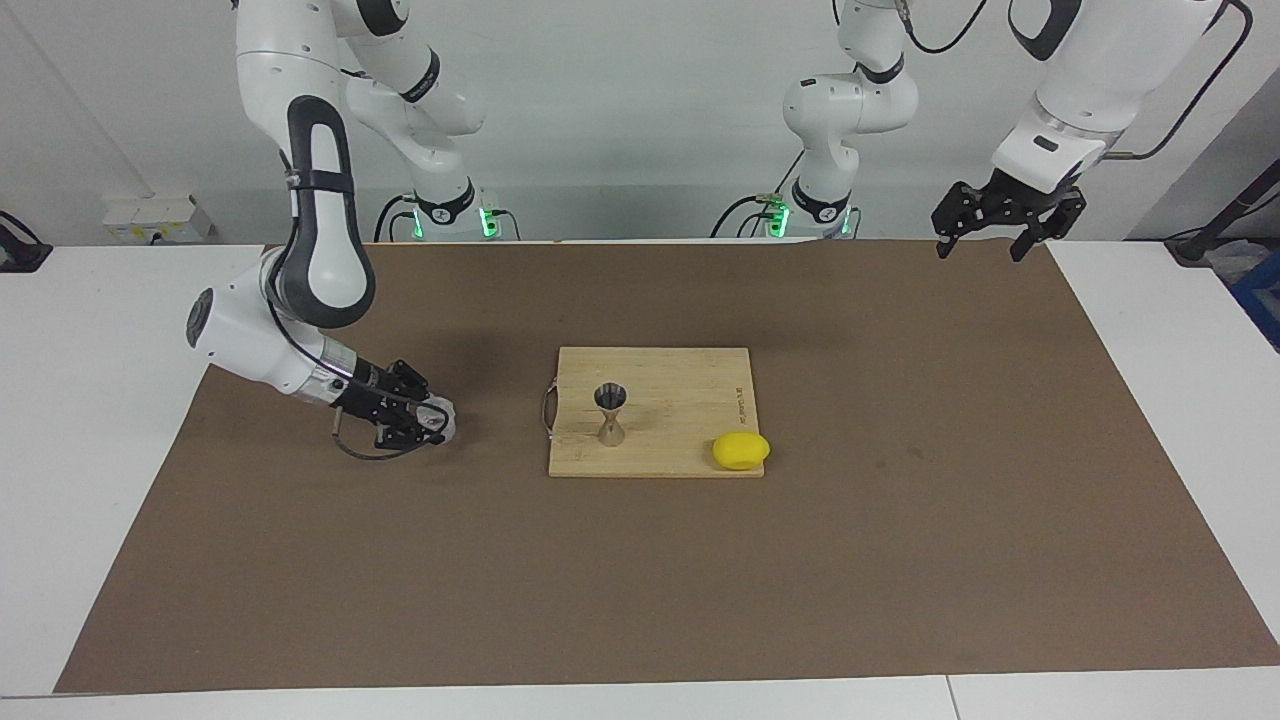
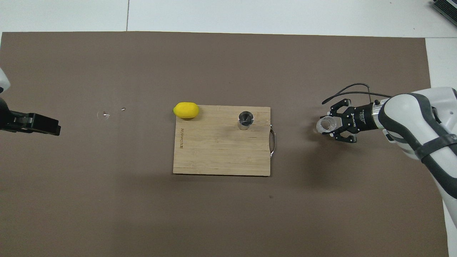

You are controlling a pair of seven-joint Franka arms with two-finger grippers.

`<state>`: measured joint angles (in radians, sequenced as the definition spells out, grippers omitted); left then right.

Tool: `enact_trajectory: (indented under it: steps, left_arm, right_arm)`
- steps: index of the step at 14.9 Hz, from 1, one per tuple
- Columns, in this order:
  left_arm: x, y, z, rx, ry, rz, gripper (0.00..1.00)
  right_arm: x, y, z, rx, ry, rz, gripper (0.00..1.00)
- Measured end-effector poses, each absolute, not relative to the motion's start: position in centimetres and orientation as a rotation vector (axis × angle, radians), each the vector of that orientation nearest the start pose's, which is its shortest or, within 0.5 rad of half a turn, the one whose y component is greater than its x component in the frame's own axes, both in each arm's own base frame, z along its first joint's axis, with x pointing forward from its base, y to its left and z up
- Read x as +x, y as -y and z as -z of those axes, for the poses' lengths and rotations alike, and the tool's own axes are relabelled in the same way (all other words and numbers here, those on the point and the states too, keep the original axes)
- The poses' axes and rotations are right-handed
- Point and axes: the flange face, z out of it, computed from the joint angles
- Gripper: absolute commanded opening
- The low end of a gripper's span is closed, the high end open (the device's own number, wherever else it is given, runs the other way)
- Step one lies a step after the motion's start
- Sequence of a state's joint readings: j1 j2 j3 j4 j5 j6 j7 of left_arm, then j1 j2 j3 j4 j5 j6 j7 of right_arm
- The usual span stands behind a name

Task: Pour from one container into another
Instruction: 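Lower the glass cup onto the mat with the right gripper, then open the right gripper to release the glass cup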

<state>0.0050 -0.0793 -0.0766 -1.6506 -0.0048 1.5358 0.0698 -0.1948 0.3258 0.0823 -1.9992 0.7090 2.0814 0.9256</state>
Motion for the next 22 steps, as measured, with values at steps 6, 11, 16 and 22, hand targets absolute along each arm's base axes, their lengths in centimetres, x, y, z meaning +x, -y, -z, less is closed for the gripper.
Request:
enact_trajectory:
  steps: [6, 11, 16, 22]
  left_arm:
    - [52.4, 4.0, -62.7, -3.132, -0.221, -0.056, 1.00]
    - [52.4, 4.0, -62.7, -3.132, -0.221, -0.056, 1.00]
    - [52.4, 4.0, -62.7, -3.132, -0.221, -0.056, 1.00]
    - [52.4, 4.0, -62.7, -3.132, -0.221, -0.056, 1.00]
  right_arm:
    - [57.5, 5.4, -26.6, -1.931, -1.744, -0.642, 0.46]
    - [57.2, 6.4, -26.5, -1.911, -1.763, -0.637, 1.00]
    - [56.9, 9.0, -28.2, -1.998, -1.752, -0.555, 1.00]
    - [56.5, 10.9, -33.5, -2.429, -1.449, -0.320, 1.00]
